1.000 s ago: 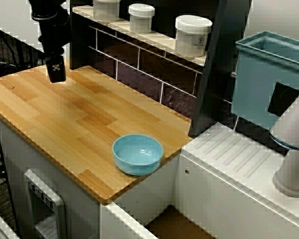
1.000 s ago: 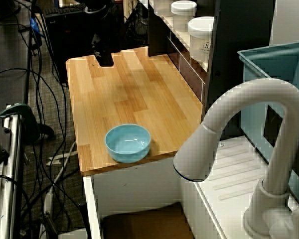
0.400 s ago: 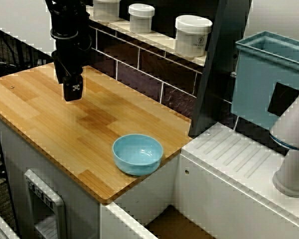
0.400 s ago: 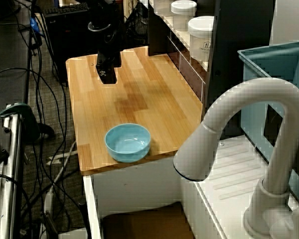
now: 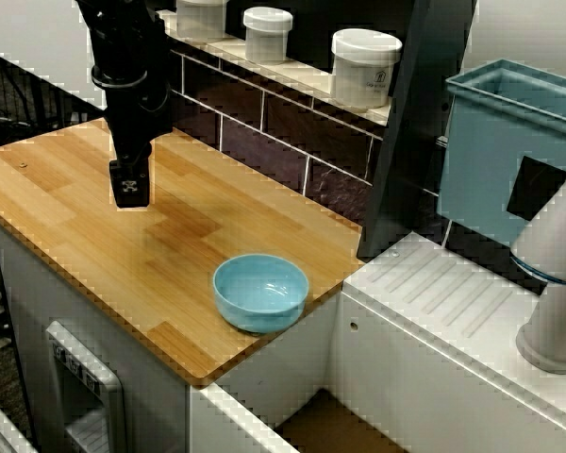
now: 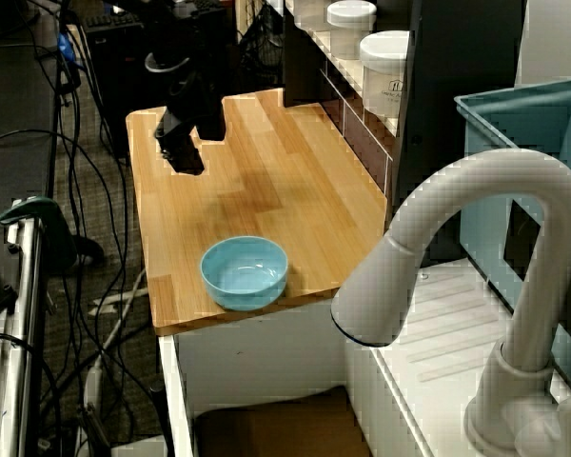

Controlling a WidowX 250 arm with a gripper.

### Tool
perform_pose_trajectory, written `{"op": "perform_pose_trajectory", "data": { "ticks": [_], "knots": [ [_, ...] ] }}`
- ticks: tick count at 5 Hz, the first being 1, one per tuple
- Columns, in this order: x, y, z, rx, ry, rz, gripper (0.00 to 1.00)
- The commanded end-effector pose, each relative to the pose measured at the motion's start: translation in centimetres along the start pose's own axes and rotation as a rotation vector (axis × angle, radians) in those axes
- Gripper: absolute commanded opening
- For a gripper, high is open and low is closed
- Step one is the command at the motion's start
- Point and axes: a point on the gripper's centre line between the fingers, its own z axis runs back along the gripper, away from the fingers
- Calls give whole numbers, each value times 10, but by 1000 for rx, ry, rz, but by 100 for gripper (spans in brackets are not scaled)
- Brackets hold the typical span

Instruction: Push into sink

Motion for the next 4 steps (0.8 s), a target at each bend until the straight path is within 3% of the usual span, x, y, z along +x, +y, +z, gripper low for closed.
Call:
{"op": "perform_pose_trajectory", "data": {
  "ticks": [1,2,4],
  "knots": [
    [-5,-14,6,6,-81,-257,100],
    [1,-29,0,-42,-85,-368,100],
    [23,-40,-11,-65,-67,-424,100]
  ]
}}
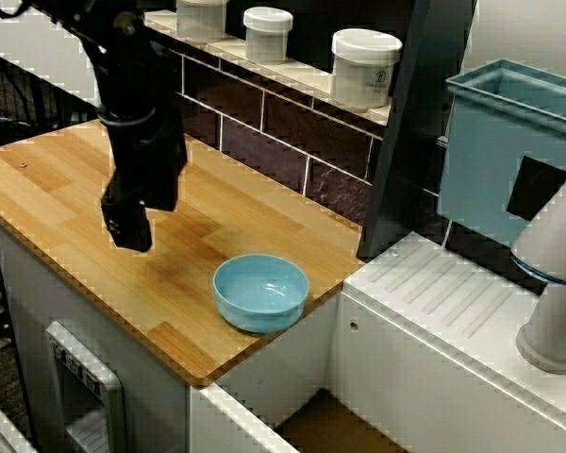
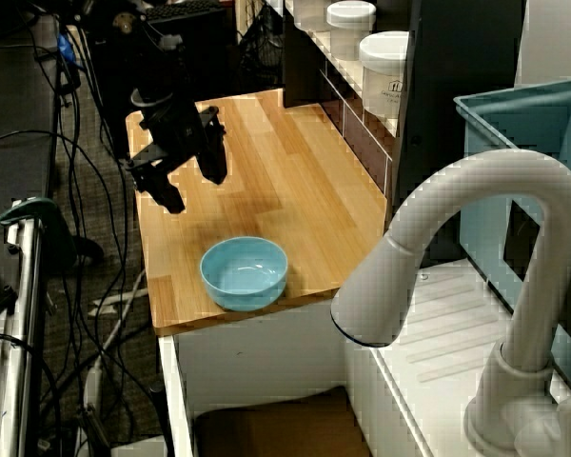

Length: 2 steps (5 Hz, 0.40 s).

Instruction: Push into sink

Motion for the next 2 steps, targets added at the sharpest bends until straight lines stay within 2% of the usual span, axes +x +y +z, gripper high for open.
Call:
{"op": "perform_pose_trajectory", "data": {
  "ticks": [1,2],
  "knots": [
    [11,6,-11,-9,13,-18,100],
    [20,0,-14,-15,18,-33,100]
  ]
}}
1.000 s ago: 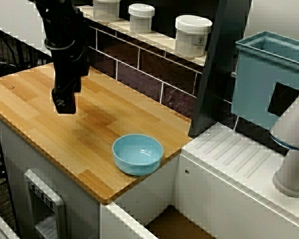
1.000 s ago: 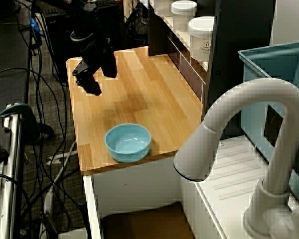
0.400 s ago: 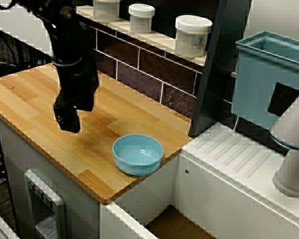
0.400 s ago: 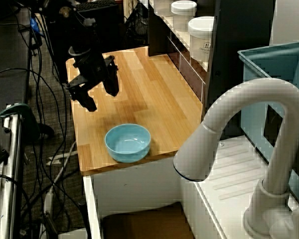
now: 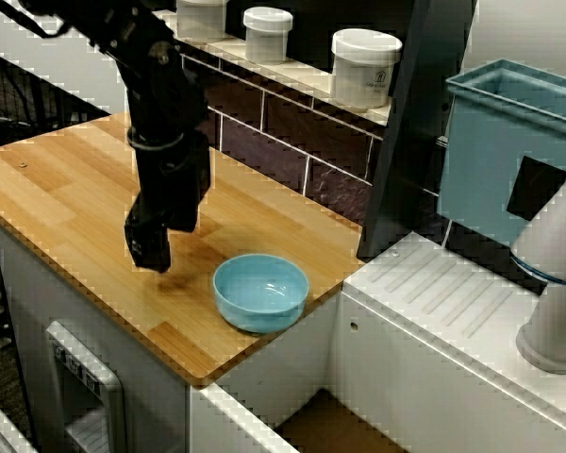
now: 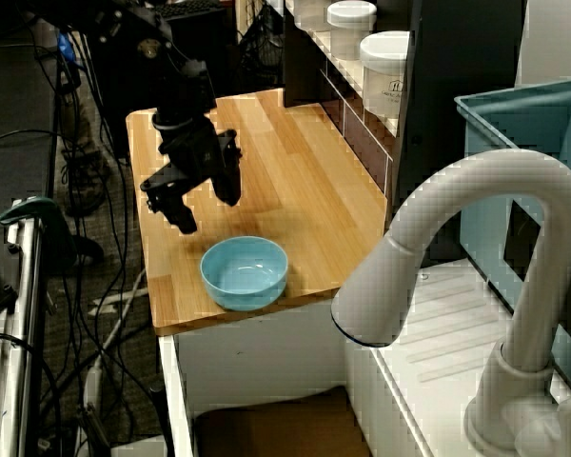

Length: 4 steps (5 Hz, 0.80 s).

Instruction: Push into sink

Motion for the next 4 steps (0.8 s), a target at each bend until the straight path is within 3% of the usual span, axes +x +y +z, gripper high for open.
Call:
{"op": "perform_pose_trajectory", "data": {
  "ticks": [1,4],
  "knots": [
    [16,-3,9,11,-12,-23,100],
    [43,6,11,-7,-9,7,100]
  ]
}}
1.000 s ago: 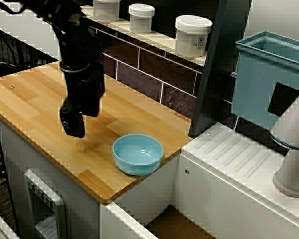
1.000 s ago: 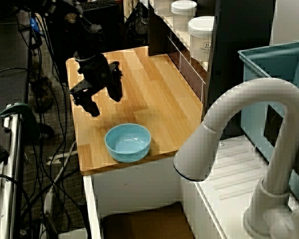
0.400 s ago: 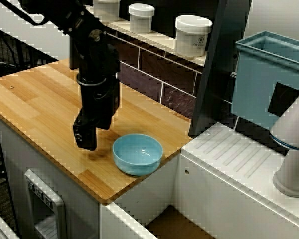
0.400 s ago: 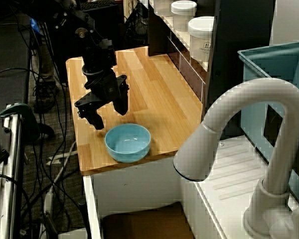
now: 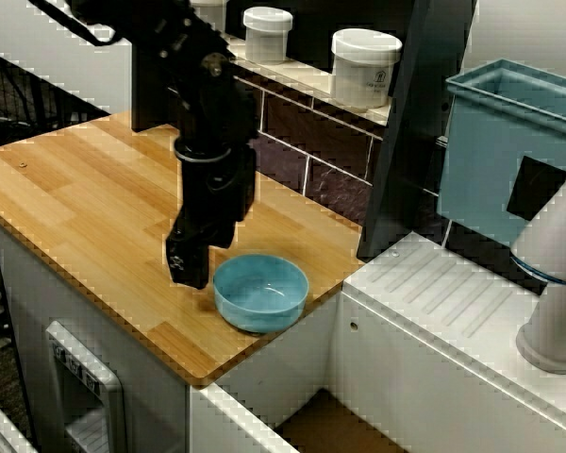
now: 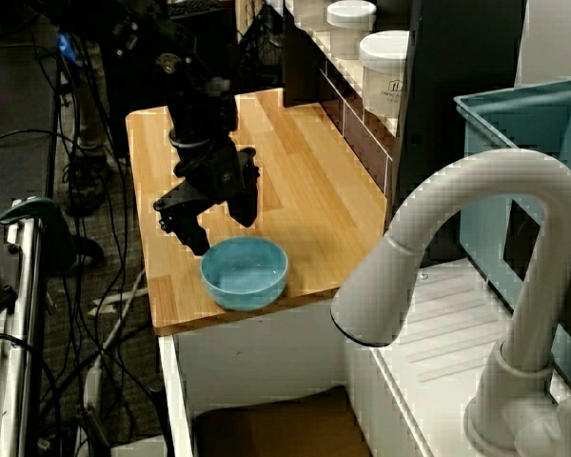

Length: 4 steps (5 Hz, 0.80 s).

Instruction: Push into sink

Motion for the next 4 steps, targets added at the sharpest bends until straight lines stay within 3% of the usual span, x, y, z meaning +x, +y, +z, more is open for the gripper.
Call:
{"op": "perform_pose_trajectory", "data": {
  "ticks": [1,4],
  "knots": [
    [11,12,2,10,-16,10,100],
    [38,-17,2,-16,-22,-84,100]
  ]
}}
